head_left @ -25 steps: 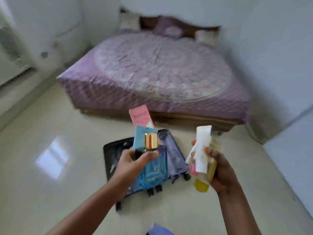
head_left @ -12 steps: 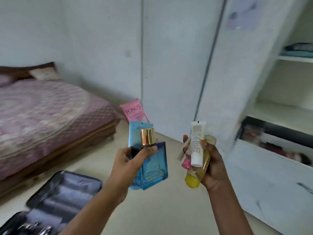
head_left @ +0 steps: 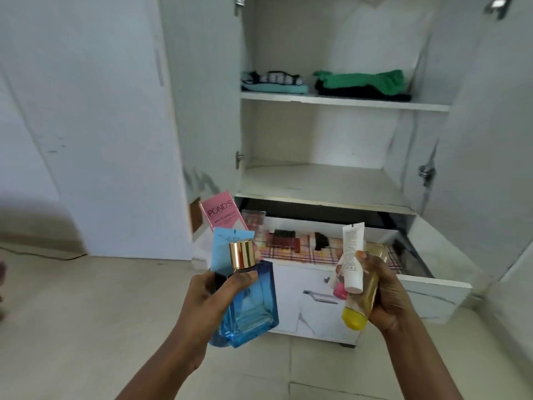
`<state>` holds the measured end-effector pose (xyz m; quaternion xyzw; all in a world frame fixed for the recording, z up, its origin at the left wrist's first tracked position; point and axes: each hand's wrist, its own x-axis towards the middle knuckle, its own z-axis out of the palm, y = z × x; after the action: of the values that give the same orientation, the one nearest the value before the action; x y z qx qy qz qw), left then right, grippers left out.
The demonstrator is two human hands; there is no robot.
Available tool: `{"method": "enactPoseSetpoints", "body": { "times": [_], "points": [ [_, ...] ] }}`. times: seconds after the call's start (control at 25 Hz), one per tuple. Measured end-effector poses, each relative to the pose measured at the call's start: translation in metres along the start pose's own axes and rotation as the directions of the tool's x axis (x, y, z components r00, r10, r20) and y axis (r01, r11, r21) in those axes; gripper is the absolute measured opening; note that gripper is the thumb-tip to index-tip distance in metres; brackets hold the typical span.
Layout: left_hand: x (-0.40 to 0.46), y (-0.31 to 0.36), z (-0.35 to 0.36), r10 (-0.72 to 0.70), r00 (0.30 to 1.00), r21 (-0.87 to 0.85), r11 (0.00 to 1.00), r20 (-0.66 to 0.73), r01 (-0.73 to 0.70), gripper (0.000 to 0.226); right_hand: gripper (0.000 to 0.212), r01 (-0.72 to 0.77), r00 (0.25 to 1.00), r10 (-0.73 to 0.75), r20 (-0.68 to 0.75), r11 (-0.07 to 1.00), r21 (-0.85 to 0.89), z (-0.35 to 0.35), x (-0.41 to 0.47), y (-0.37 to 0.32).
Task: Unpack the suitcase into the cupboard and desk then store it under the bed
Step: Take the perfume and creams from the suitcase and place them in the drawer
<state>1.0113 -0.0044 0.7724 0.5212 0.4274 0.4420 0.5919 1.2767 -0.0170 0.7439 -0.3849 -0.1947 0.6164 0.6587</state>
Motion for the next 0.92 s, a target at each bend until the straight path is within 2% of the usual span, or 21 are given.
{"method": "enactPoseSetpoints", "body": {
  "times": [0.12, 0.28, 0.32, 0.48, 0.6, 0.68, 0.76, 0.8, 0.92],
  "points": [
    [0.061, -0.013, 0.018, -0.032, 0.999, -0.033, 0.999, 0.021, 0.032, 0.054, 0.102, 0.045, 0.992, -0.050, -0.113, 0.998, -0.047, -0.029, 0.046, -0.024],
    [0.155, -0.039, 0.046, -0.098, 0.986, -0.110, 0.988, 0.132, 0.113, 0.046, 0.053, 0.053, 0.969, -0.073, -0.235, 0.994, -0.091, -0.051, 0.111, -0.045],
    [0.180, -0.044, 0.056, -0.138, 0.976, -0.120, 0.980, 0.170, 0.160, 0.044, 0.047, 0.030, 0.961, -0.054, -0.270, 0.995, -0.091, -0.056, 0.127, -0.048],
    [0.261, -0.066, 0.108, -0.311, 0.890, -0.065, 0.934, 0.335, 0.351, 0.052, 0.046, -0.029, 0.925, -0.001, -0.381, 0.997, -0.074, -0.080, 0.177, -0.049],
    [0.306, -0.083, 0.151, -0.392, 0.823, 0.041, 0.910, 0.411, 0.412, 0.059, 0.046, -0.084, 0.897, 0.002, -0.443, 0.982, -0.167, -0.102, 0.206, -0.058],
    [0.325, -0.098, 0.176, -0.442, 0.777, 0.125, 0.892, 0.448, 0.435, 0.059, 0.038, -0.151, 0.878, -0.012, -0.478, 0.942, -0.301, -0.118, 0.219, -0.063],
    [0.336, -0.118, 0.195, -0.503, 0.735, 0.212, 0.862, 0.454, 0.459, 0.050, 0.015, -0.244, 0.863, -0.004, -0.505, 0.872, -0.425, -0.134, 0.232, -0.064],
    [0.339, -0.126, 0.202, -0.533, 0.721, 0.258, 0.846, 0.443, 0.467, 0.046, 0.011, -0.307, 0.853, 0.021, -0.522, 0.829, -0.468, -0.140, 0.236, -0.063],
    [0.343, -0.152, 0.213, -0.588, 0.707, 0.335, 0.807, 0.392, 0.486, 0.039, 0.021, -0.526, 0.788, 0.161, -0.595, 0.678, -0.513, -0.165, 0.253, -0.055]
  ]
}}
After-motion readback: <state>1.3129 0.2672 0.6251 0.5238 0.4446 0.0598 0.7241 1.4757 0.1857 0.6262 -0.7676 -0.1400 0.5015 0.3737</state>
